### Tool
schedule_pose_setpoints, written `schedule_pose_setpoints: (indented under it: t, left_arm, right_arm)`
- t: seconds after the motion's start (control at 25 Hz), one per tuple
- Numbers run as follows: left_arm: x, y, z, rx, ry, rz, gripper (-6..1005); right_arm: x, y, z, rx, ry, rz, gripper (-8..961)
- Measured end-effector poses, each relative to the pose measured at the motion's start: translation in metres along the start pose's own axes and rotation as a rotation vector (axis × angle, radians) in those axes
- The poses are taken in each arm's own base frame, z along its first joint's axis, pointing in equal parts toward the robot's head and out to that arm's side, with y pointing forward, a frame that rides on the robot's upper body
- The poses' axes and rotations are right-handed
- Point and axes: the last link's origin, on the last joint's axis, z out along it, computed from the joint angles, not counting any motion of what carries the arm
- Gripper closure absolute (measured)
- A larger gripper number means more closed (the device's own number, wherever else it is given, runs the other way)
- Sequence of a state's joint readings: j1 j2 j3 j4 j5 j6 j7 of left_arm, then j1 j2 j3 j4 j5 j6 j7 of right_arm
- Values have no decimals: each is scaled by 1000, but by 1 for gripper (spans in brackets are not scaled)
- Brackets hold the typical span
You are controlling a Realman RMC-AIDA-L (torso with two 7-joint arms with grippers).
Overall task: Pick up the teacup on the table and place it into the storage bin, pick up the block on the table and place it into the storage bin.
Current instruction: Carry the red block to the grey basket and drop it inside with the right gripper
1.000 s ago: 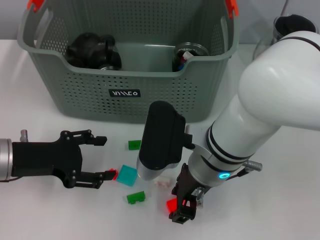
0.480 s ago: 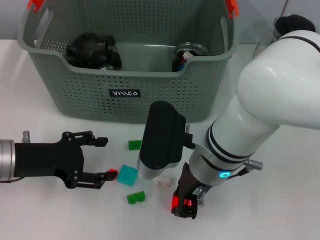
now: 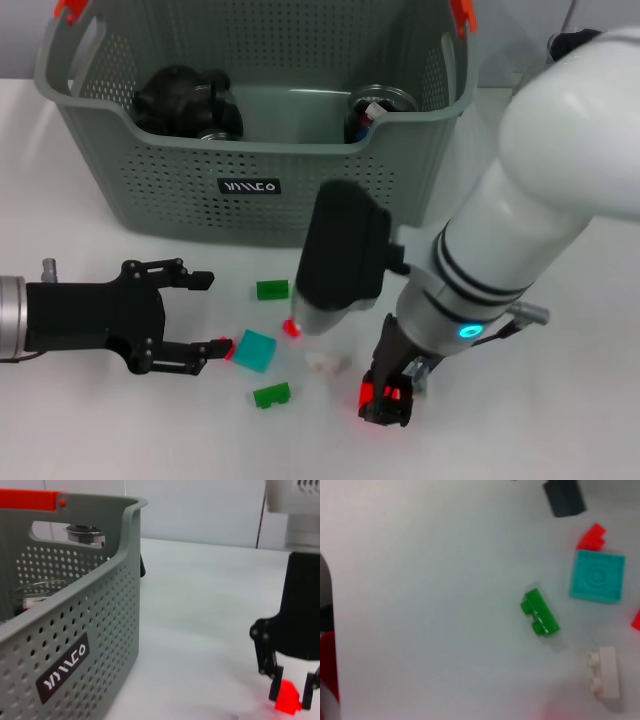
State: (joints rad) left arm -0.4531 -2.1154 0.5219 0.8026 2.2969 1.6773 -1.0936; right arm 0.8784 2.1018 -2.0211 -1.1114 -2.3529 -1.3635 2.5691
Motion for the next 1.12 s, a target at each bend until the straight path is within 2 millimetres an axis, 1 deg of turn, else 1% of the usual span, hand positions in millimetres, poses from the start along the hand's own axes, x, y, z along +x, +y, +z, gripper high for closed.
schedule_pose_setpoints:
  t: [0.12, 0.24, 0.36, 0.6, 0.68, 0.76, 0.84, 0.92, 1.0, 1.12]
  left_arm:
    - [0, -1, -2, 5, 1, -1, 152]
    - [0, -1, -2, 6, 2, -1, 152]
    - [0, -1, -3, 10, 4, 0, 153]
    - [0, -2, -3, 13, 4, 1, 153]
    - [0, -2, -4, 13, 3, 2, 152]
    - [0, -2, -4, 13, 3, 2, 152]
    - [0, -2, -4, 12, 5, 2, 152]
    - [0, -1, -4, 10, 8, 3, 152]
    - [1, -1, -4, 8, 10, 4, 152]
    - [1, -1, -4, 9, 13, 6, 153]
  right_arm:
    - [5, -5, -18, -3, -4, 34, 649]
    - [5, -8, -45, -1, -43, 62, 649]
    - [2, -11, -81, -4, -123, 88, 648]
    - [-15, -12, -152, 38, -330, 62, 648]
    - [-21, -16, -174, 82, -400, 57, 648]
    - [-26, -25, -192, 126, -465, 71, 648]
    - [-28, -37, -205, 188, -520, 96, 648]
    - [-29, -53, -211, 269, -556, 129, 648]
    - [-29, -70, -211, 344, -570, 169, 648]
    - [-27, -97, -202, 421, -562, 235, 649]
